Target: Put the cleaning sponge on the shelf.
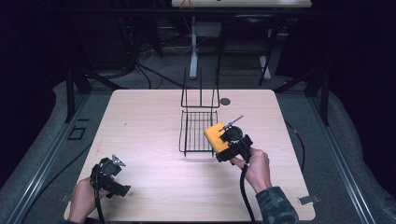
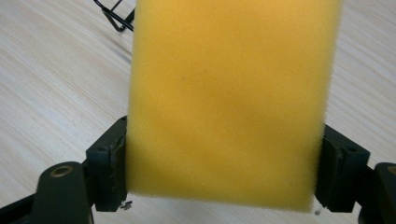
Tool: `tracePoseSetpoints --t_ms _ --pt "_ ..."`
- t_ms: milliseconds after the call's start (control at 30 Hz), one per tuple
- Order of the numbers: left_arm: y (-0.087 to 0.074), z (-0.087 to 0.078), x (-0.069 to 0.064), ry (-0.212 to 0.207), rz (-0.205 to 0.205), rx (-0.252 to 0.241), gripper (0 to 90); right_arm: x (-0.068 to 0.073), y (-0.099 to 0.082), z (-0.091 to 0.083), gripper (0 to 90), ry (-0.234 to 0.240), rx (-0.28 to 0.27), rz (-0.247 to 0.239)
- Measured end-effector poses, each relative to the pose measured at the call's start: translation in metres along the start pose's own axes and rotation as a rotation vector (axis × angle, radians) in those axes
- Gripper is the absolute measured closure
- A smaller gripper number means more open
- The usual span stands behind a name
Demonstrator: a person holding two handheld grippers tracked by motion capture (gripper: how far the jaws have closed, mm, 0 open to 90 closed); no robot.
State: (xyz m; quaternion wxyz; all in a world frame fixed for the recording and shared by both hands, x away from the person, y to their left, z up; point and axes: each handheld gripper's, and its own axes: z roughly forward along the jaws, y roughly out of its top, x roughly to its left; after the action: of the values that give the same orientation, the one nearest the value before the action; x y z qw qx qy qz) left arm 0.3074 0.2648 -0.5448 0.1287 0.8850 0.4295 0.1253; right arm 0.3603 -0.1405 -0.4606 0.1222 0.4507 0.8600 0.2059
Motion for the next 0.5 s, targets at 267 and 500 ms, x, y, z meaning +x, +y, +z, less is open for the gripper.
tracePoseSetpoints --t_ms 267,500 --pt "0.000 0.000 -0.001 0.006 0.006 0.001 6.4 0.007 0.010 0.010 20.9 0.002 -0.010 0.005" --pt "0.000 0.000 -0.002 0.005 0.014 0.007 6.4 0.011 0.016 0.018 21.0 0.009 -0.022 0.007"
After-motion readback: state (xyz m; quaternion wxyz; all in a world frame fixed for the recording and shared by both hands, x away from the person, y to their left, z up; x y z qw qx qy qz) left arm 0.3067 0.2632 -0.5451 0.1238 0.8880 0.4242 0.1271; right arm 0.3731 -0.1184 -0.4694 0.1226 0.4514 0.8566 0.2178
